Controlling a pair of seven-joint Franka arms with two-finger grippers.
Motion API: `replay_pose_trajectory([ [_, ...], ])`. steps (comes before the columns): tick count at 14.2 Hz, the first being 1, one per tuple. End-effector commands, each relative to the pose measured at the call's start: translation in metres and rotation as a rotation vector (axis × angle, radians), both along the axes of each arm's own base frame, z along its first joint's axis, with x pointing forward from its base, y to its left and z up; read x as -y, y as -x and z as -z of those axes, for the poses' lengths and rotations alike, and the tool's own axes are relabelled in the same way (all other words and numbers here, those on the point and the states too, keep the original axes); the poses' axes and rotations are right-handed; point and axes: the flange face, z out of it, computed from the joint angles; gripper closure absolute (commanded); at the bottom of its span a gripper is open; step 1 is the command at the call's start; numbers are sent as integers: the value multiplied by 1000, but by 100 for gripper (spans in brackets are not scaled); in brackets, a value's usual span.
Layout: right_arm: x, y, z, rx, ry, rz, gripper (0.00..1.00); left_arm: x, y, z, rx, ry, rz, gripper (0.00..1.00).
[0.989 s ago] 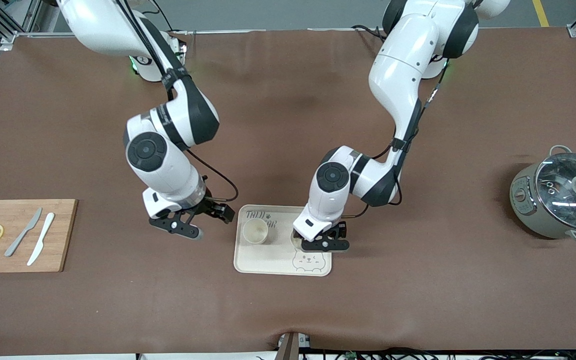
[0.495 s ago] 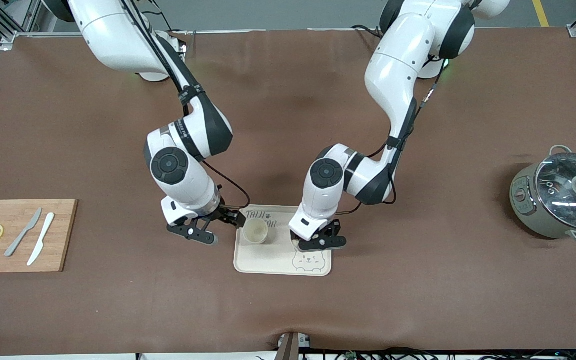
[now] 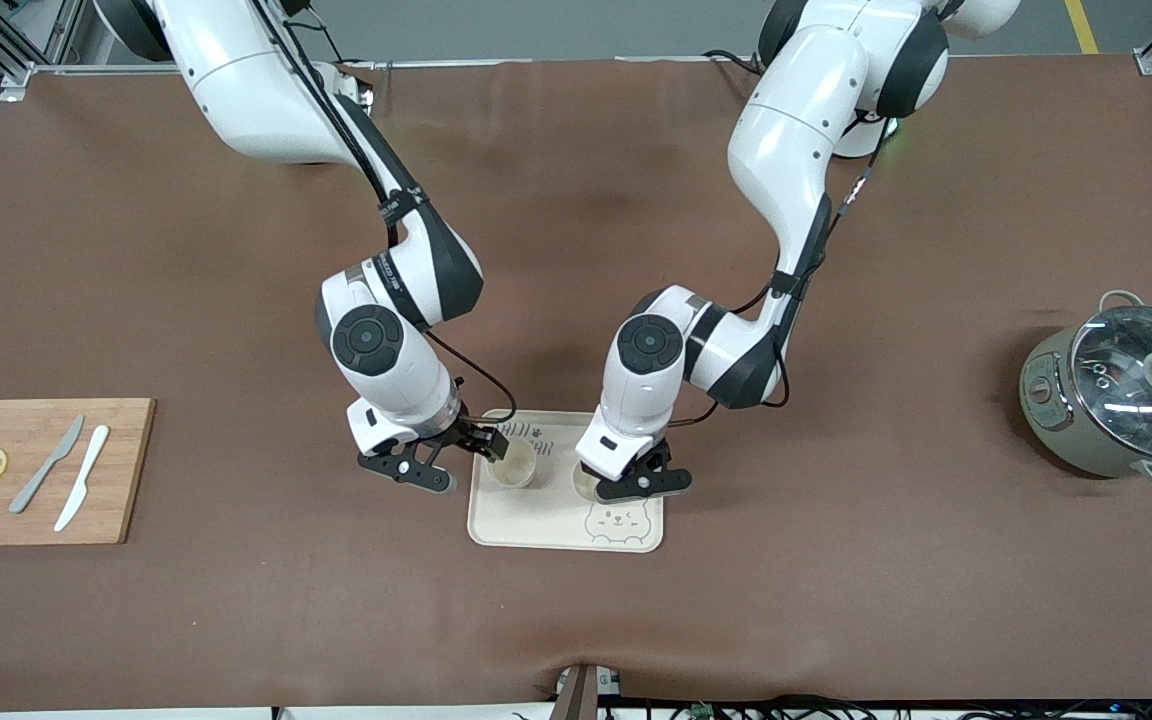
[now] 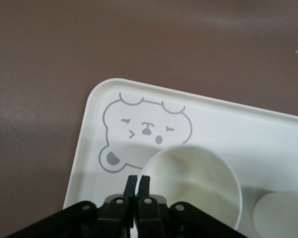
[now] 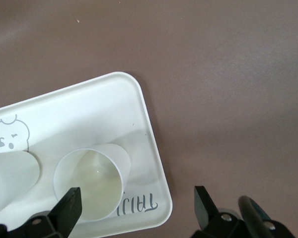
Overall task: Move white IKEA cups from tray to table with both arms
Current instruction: 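Close both grippers around the rims of the white cups, then lift one cup and carry it toward the pot with the left gripper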
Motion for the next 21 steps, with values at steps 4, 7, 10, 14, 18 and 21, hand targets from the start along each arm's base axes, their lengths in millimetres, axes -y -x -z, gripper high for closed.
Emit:
replay_pose_trajectory([
  [4, -8, -5, 22, 18, -1, 7, 0, -5, -5, -21, 6, 17, -21, 100],
  [7, -10, -6, 38, 28, -5, 6, 0, -14, 0, -40, -16, 0, -11, 100],
  [10, -17, -3, 52, 33, -6, -2, 0, -36, 11, -77, -33, 4, -17, 100],
  [14, -25, 1, 73, 50, -13, -12, 0, -100, 37, -128, -67, -7, 64, 100],
  [18, -27, 2, 79, 47, -12, -14, 0, -169, 62, -164, -94, -20, 145, 100],
  [21, -27, 2, 79, 47, -13, -14, 0, -214, 76, -181, -132, -33, 189, 100],
])
